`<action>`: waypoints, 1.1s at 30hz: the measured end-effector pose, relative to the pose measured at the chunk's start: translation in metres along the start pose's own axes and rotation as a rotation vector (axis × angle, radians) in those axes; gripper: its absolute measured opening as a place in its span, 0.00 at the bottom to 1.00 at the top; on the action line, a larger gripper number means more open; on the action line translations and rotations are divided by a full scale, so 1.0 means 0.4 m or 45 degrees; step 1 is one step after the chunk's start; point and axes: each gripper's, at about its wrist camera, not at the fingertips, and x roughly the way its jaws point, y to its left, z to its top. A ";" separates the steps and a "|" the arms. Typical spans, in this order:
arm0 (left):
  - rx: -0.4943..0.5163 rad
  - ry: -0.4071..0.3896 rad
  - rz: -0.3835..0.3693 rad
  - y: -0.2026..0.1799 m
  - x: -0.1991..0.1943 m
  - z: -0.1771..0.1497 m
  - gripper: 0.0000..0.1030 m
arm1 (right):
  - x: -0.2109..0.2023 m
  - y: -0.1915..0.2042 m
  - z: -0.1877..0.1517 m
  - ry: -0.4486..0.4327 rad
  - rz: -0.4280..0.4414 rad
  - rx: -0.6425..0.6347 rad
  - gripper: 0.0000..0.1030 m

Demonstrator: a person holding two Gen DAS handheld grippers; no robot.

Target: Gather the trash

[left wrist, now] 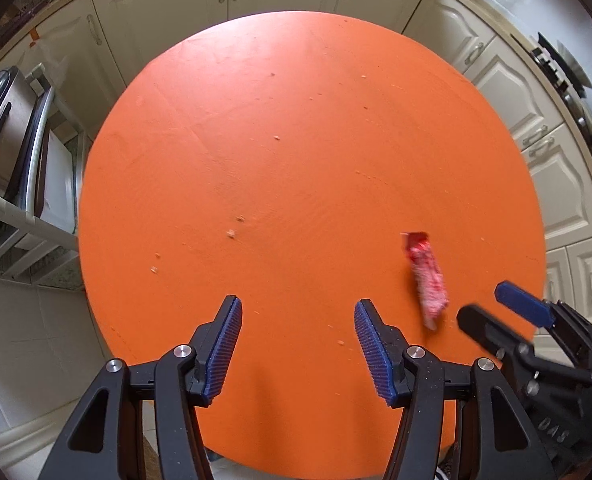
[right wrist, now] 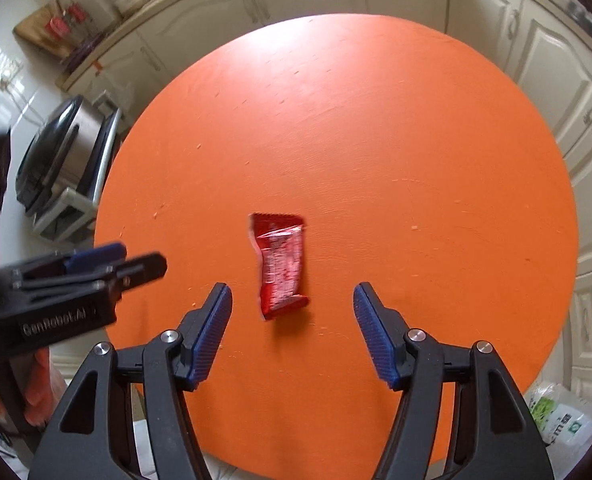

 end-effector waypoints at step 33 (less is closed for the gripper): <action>0.116 0.021 0.048 -0.223 0.134 0.063 0.16 | 0.032 -0.316 0.054 -0.086 -0.026 0.250 0.64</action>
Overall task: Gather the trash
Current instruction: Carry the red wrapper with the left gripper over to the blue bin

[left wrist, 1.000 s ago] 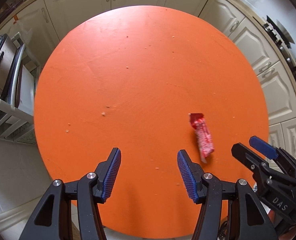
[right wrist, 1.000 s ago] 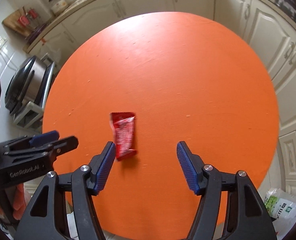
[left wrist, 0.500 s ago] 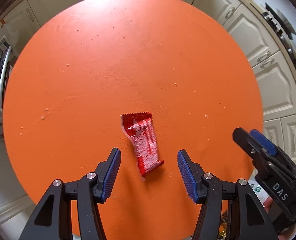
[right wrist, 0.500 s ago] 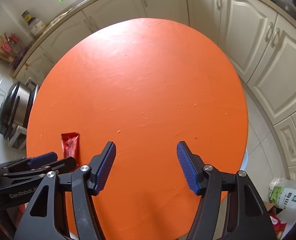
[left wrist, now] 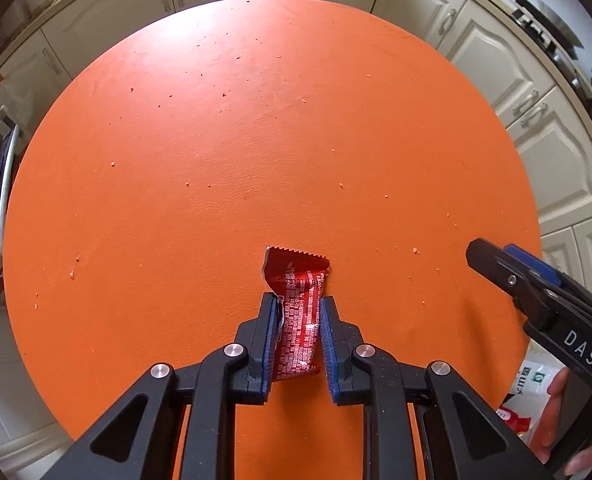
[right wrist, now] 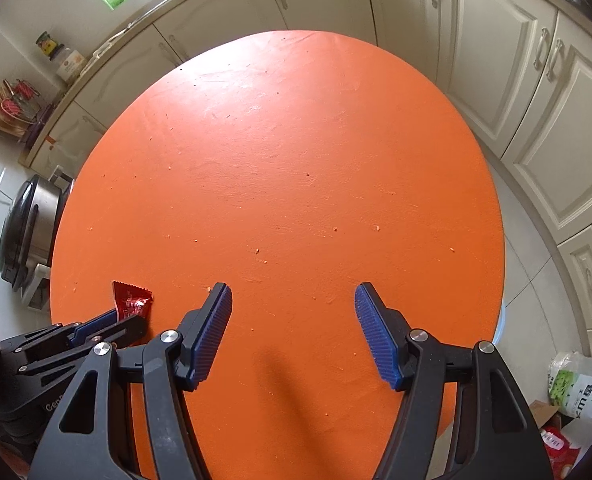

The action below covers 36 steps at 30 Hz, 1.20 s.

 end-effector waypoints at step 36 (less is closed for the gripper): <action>0.706 -0.063 -0.116 -0.579 -0.033 -0.051 0.16 | -0.265 -0.458 -0.249 -0.218 -0.173 0.606 0.64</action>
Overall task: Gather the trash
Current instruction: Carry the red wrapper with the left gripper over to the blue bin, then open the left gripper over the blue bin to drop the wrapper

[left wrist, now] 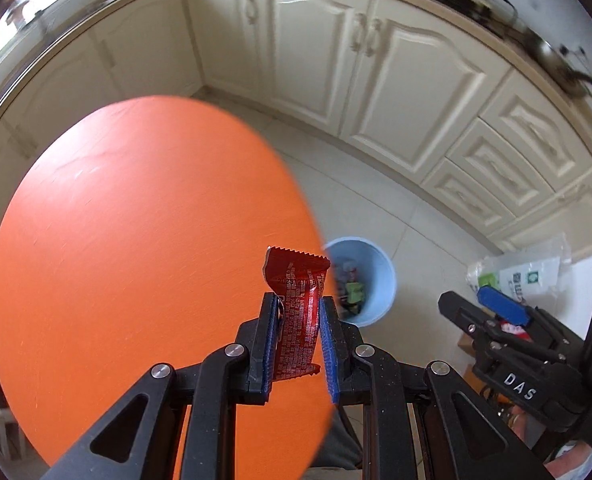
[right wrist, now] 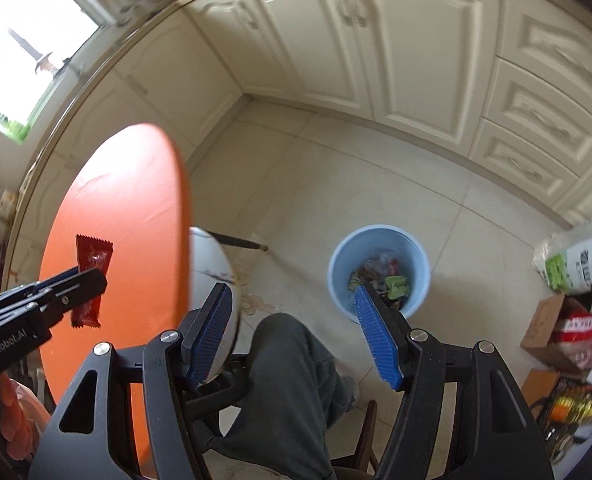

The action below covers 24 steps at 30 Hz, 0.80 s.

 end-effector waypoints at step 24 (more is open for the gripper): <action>0.286 0.189 -0.048 -0.441 0.461 0.297 0.51 | -0.028 -0.479 -0.061 0.064 -0.191 0.462 0.64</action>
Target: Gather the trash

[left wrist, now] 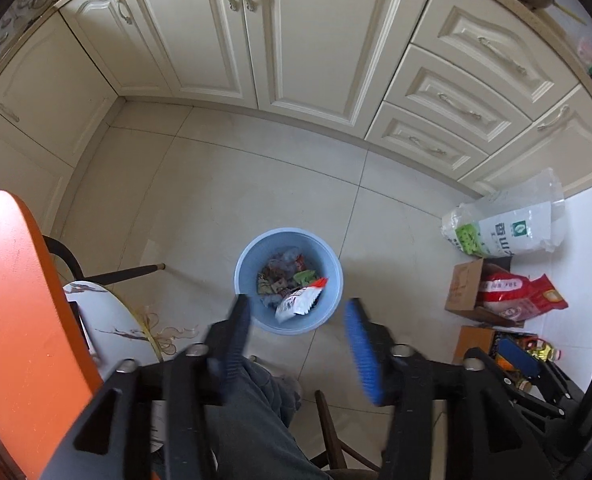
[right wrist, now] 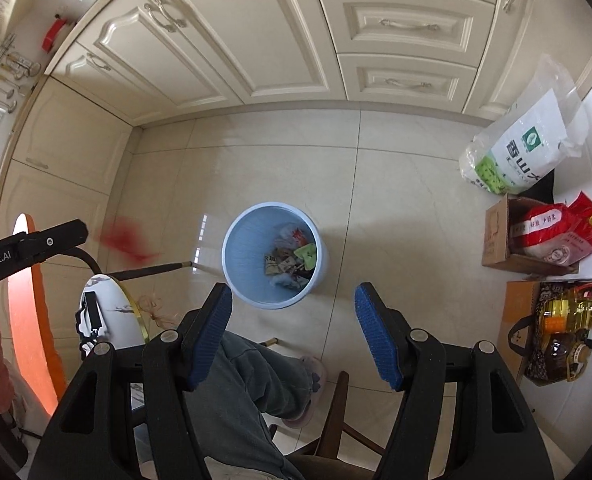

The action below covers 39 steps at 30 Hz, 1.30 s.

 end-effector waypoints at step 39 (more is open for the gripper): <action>-0.427 -0.209 0.150 0.196 -0.235 -0.435 0.53 | -0.145 0.260 -0.102 -0.294 0.122 -0.474 0.69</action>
